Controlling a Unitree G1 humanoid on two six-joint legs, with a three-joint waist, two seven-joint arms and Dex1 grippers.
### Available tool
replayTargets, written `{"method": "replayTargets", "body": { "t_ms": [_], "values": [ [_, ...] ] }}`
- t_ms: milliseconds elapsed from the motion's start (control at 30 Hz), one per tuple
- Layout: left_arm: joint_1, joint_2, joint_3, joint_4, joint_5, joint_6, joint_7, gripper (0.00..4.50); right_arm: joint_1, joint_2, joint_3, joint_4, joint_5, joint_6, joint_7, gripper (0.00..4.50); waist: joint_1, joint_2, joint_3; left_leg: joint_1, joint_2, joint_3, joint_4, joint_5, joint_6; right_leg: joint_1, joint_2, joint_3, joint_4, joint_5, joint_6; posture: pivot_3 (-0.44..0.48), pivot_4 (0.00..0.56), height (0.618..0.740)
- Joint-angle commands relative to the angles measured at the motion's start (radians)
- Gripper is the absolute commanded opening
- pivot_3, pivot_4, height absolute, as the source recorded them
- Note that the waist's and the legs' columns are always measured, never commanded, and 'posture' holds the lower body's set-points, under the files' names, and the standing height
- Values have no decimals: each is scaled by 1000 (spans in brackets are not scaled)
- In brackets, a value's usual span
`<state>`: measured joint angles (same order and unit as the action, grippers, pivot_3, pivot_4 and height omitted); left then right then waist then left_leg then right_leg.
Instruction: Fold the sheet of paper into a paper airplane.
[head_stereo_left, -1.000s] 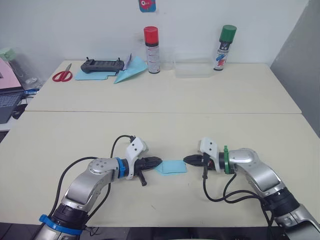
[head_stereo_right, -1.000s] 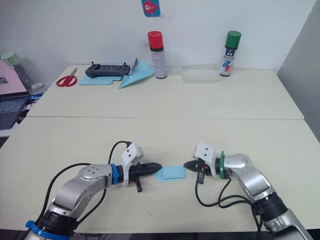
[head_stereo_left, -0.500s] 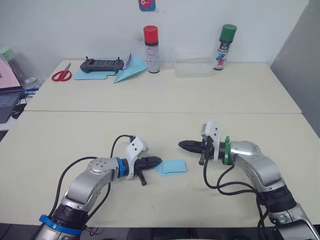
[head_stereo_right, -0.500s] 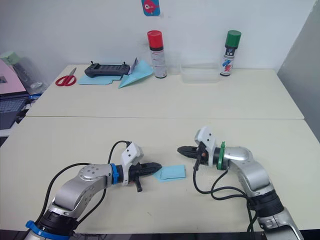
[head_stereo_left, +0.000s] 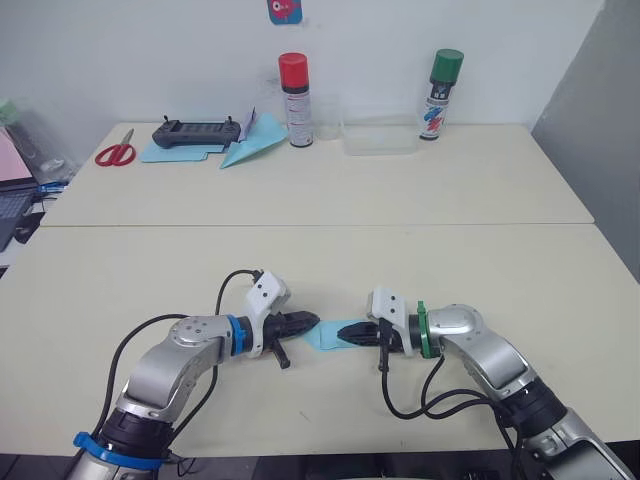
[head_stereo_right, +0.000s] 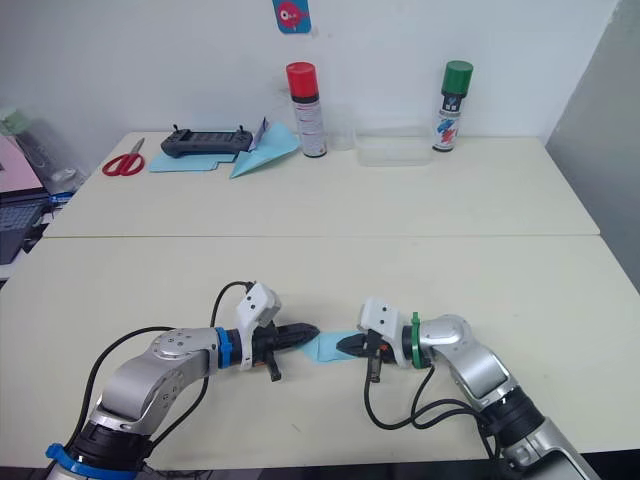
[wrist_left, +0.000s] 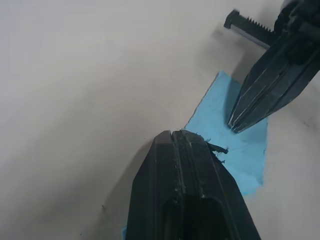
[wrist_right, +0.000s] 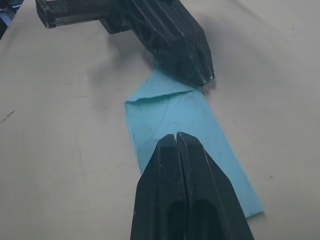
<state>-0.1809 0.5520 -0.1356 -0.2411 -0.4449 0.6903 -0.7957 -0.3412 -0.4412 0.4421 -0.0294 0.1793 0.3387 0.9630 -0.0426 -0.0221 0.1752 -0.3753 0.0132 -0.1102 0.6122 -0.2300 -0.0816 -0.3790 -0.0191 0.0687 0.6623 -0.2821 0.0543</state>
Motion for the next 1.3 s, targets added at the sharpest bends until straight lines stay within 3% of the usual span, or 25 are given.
{"method": "replayTargets", "body": {
  "t_ms": [33, 300, 767, 1000, 1067, 1300],
  "values": [
    [-24, -22, -27, -14, 16, -9, 12, 0, 9, -14, -5, 66, -40, 26, -15, 28, 0, -1, 0, 0, 0, 0, 0, 0, 0, 0, 0, 0, 0, 0, 0, 0, 150, 740],
    [40, 6, -53, 45, 112, -46, 44, 0, 4, -14, -15, 59, -34, 40, -18, 28, -2, -1, 0, 0, 0, 0, 0, 0, 0, 0, 0, 0, 0, 0, 0, 0, 150, 740],
    [251, 114, 141, -40, 59, -3, 83, 0, -14, -20, -26, 81, -40, 26, -17, 28, -14, 0, -1, 3, 1, 1, -2, 0, 0, 1, 0, 1, 0, -3, -6, 0, 150, 740],
    [184, 98, 257, -149, -26, -30, 96, 0, -28, -21, -112, -48, 83, 33, 39, 28, -12, -1, 5, 1, 1, 1, -1, 0, 0, 0, 0, 1, 0, -4, -7, 0, 150, 740],
    [170, 142, 272, -183, -37, -45, 48, 0, -45, -52, -147, -112, 120, 36, 75, 409, -7, -2, 7, -6, 0, 0, 0, 0, 0, -6, 0, 0, 1, -2, -3, 0, 150, 740],
    [214, 261, 360, -298, -112, -66, -86, 1928, -54, -126, -251, -293, 265, 139, 121, 2663, -8, -2, 9, -11, 0, 0, -3, -1, -1, -11, -1, -1, -1, 0, -1, 0, 150, 740]
  ]
}}
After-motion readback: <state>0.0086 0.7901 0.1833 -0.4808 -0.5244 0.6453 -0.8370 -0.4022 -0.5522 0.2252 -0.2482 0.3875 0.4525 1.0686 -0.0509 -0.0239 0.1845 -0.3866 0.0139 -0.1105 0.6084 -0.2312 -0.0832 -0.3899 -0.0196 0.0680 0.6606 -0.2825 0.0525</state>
